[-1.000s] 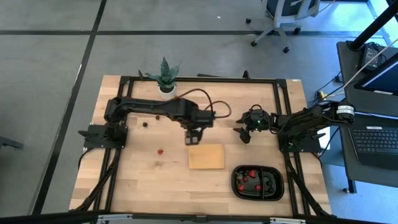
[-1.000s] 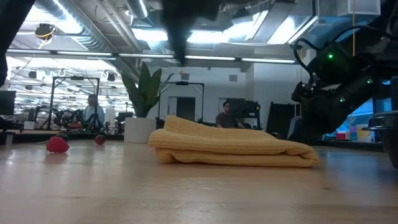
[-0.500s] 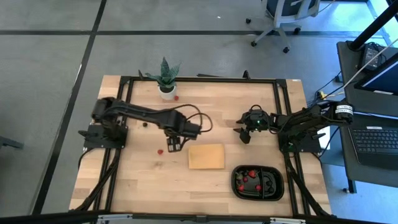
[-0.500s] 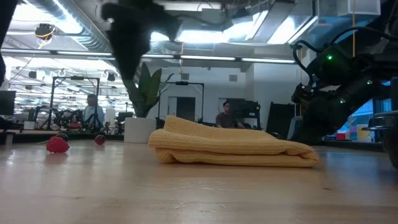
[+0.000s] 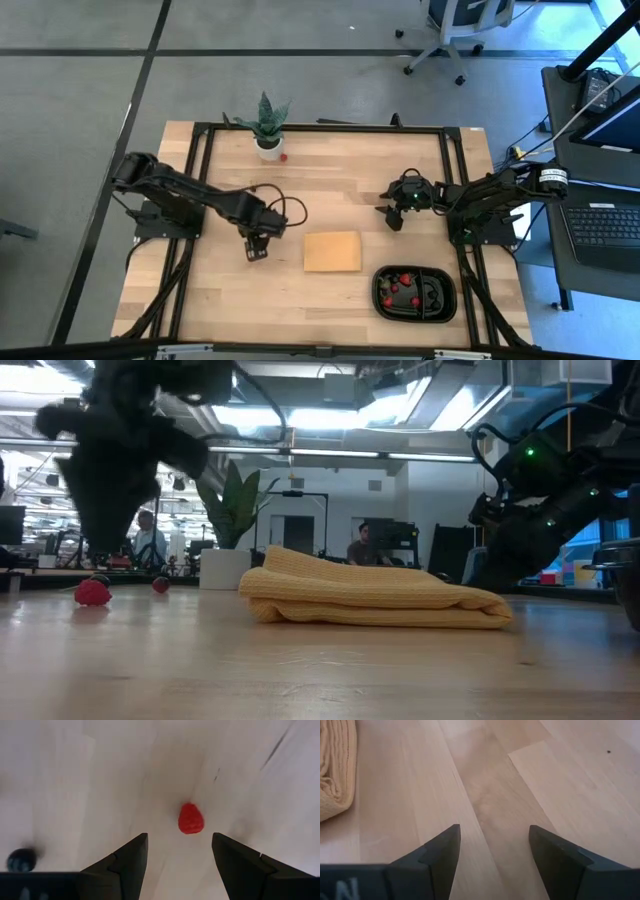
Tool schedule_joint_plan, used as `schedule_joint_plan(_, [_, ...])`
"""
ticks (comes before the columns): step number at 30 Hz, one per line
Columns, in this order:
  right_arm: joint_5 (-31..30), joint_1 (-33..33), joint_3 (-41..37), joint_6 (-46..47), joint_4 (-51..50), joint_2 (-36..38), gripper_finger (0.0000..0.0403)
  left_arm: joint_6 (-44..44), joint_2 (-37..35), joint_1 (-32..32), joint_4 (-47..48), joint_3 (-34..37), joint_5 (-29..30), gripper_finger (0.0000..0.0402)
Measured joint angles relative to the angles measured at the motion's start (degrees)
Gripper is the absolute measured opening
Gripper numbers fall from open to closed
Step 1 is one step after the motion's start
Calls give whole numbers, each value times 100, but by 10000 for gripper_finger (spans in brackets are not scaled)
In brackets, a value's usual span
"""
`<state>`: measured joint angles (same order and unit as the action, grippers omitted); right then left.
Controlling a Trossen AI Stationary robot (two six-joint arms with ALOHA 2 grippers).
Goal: Pick and placing Produce into tupperware
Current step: Put the red raspberry into the black container
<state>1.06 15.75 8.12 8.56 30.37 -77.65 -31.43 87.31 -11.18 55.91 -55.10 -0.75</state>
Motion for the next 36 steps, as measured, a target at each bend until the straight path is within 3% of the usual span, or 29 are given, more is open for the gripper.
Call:
schedule_joint_plan(7, [0, 0, 0, -2, 114, 0, 237, -29, 39, -247, -1035, 559, -2, 212])
schedule_joint_plan(19, [0, 0, 0, -4, 219, 0, 237, -309, 39, -468, -1058, 586, 526, 212])
schedule_joint_plan(36, [0, -2, 0, -2, 224, 0, 237, -444, 317, -461, -1341, 853, 308, 212])
